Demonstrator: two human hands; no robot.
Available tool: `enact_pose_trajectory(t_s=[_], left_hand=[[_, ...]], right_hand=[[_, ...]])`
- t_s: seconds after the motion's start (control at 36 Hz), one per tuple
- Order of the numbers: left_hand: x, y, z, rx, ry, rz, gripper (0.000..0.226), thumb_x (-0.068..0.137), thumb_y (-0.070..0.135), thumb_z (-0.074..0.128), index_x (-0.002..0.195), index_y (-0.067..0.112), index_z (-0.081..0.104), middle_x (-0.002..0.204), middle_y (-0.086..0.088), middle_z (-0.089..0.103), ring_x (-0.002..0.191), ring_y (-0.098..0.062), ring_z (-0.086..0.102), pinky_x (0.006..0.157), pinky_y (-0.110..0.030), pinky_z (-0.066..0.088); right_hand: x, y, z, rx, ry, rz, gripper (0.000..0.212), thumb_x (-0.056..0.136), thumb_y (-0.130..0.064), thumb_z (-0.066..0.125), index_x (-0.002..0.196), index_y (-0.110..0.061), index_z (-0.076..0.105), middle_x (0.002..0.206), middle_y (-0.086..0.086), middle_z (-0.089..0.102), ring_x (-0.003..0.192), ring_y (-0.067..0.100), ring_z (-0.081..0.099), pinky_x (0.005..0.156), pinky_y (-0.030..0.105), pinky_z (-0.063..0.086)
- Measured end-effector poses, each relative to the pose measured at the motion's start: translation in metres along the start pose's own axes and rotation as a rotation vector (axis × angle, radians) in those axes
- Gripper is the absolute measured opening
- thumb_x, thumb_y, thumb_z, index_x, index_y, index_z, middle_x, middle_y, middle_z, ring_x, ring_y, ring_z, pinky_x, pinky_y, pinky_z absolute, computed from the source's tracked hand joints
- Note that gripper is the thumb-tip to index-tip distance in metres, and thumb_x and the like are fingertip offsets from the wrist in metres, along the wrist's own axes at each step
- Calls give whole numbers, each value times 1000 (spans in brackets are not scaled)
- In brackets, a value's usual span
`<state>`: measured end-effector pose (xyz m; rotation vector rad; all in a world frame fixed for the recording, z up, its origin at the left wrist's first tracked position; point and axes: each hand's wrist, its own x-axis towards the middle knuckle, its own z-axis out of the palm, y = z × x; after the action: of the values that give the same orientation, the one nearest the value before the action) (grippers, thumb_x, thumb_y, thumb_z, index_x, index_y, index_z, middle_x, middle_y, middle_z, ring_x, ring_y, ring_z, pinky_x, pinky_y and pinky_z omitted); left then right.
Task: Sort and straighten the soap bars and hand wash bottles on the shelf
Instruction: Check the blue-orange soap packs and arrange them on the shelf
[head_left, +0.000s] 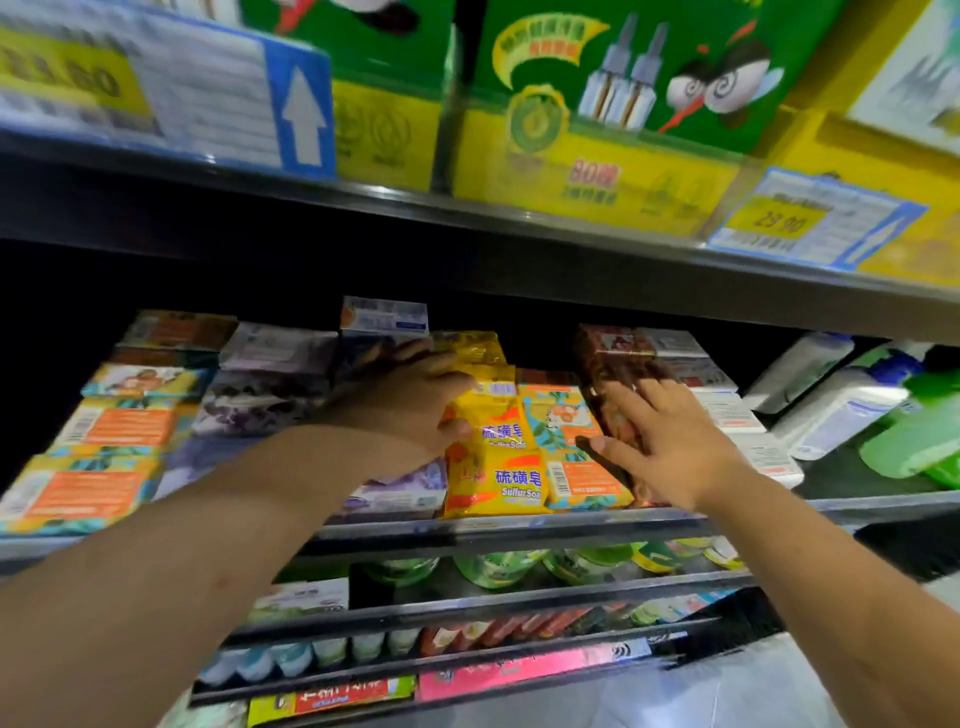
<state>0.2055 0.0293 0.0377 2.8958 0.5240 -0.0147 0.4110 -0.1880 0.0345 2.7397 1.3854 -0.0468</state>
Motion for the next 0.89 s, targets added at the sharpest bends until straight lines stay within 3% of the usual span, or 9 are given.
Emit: enact_pose_trajectory(t_s=[0.14,0.25,0.31,0.42,0.5,0.61,0.67,0.78,0.89], left_hand=[[-37,-50,6,64,75,-91,56,99,60,30,152,42,30,162,16,23,148,-15,21,121,-37,16],[-74,-85,10,-30,208,-172,67,89,65,25,140,33,54,148,4,51,137,-23,47,112,-38,38],[-92,-105,9,-82,263,-243,57,95,64,32,138,36,55,144,7,54,132,-21,51,107,-35,43],[-123,-144,3,-97,132,-464,55,102,57,31,152,35,34,155,4,40,140,-21,39,112,-33,34],[-135,-170,13,-1,44,-595,55,103,56,28,147,24,37,152,-5,41,138,-28,38,114,-40,31],[-141,-187,27,-151,-40,-627,70,99,64,25,158,31,7,167,9,-8,153,-29,-5,121,-55,5],[-140,-187,30,-155,-21,-625,78,98,68,24,158,30,-6,165,9,-21,153,-29,-10,121,-58,3],[-139,-187,32,-188,-6,-641,84,97,70,23,159,23,-7,166,7,-18,153,-32,-9,120,-60,5],[-137,-187,29,-196,-88,-646,80,96,70,18,159,24,-2,166,9,-17,153,-32,-13,120,-61,5]], right_hand=[[5,-44,-12,22,6,-43,100,75,-84,14,151,-25,39,127,3,54,121,27,43,105,39,33],[14,-99,-17,56,6,-129,93,77,-85,18,147,-30,45,116,3,59,116,31,51,101,40,40],[17,-132,-21,62,2,-179,89,81,-86,21,147,-32,44,114,3,60,117,32,53,100,41,42],[24,-194,-32,45,8,-279,72,90,-77,34,148,-36,40,126,3,61,121,31,54,97,38,43],[32,-236,-37,58,-5,-329,67,93,-71,40,150,-36,38,142,6,55,126,31,53,99,37,45],[46,-279,-39,93,-29,-385,64,92,-71,44,145,-35,44,148,4,52,131,27,50,98,31,41],[53,-295,-39,109,-40,-414,65,92,-71,45,145,-34,44,155,2,44,138,24,44,104,30,36],[74,-322,-43,140,-39,-475,74,94,-61,54,157,-33,27,166,-4,17,151,19,18,119,28,16],[105,-343,-44,128,-61,-476,82,91,-58,62,158,-28,25,164,0,25,150,22,22,118,31,20]])
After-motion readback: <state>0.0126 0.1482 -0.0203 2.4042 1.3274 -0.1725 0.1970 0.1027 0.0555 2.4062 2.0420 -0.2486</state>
